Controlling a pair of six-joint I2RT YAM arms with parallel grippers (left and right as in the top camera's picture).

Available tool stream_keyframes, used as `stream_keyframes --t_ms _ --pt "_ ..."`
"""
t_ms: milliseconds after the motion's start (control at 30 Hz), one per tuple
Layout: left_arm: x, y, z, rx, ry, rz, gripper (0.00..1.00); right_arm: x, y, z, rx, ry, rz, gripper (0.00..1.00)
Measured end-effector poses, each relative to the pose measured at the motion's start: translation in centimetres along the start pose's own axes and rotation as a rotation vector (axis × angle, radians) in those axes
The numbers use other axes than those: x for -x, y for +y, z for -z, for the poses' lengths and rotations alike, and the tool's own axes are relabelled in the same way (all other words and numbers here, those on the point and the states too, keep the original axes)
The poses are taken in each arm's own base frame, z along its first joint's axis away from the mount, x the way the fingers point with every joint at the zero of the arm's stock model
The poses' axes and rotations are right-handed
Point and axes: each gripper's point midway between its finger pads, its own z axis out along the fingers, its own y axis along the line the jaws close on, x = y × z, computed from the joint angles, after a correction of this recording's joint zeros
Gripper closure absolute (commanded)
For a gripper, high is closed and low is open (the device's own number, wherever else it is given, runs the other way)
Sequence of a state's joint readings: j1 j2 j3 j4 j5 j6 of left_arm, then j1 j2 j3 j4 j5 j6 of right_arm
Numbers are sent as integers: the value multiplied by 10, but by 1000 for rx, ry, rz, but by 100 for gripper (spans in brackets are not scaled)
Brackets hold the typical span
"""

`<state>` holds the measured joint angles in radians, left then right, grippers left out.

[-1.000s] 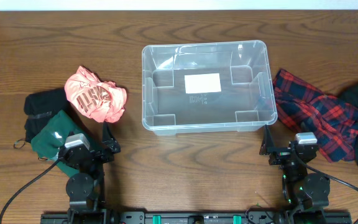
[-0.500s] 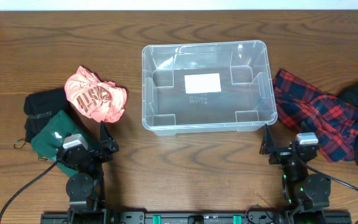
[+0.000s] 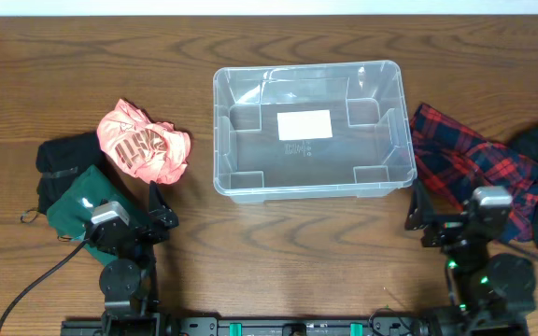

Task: Pack container
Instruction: 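Reach the right gripper to the plaid shirt and grasp it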

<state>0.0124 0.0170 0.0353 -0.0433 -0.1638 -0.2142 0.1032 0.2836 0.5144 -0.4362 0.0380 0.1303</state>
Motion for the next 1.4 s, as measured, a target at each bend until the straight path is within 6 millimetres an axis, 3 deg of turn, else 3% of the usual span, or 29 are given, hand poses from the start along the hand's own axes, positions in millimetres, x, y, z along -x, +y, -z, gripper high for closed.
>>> stream_keyframes --t_ms 167,433,533,633,800,900,1200,1400 --pt "-1 1 1 4 15 -3 2 25 0 -3 -40 172 8 1" --pt "-14 -1 6 -7 113 -18 2 18 -1 -26 -74 501 96 1" --pt "-25 1 16 12 227 -36 2 19 -15 -32 -142 546 149 1" --pt "-8 -1 28 30 297 -37 2 13 -37 -34 -237 619 186 1" --pt "47 -15 41 40 327 -20 2 -23 -86 -38 -360 849 262 1" --pt "66 -21 37 41 327 -14 2 -45 -102 -45 -365 974 311 1" --pt "62 -22 30 55 368 -20 2 -113 -114 -66 -264 1281 410 1" --pt "63 -22 30 54 365 -19 2 -151 -120 -83 -233 1384 422 1"
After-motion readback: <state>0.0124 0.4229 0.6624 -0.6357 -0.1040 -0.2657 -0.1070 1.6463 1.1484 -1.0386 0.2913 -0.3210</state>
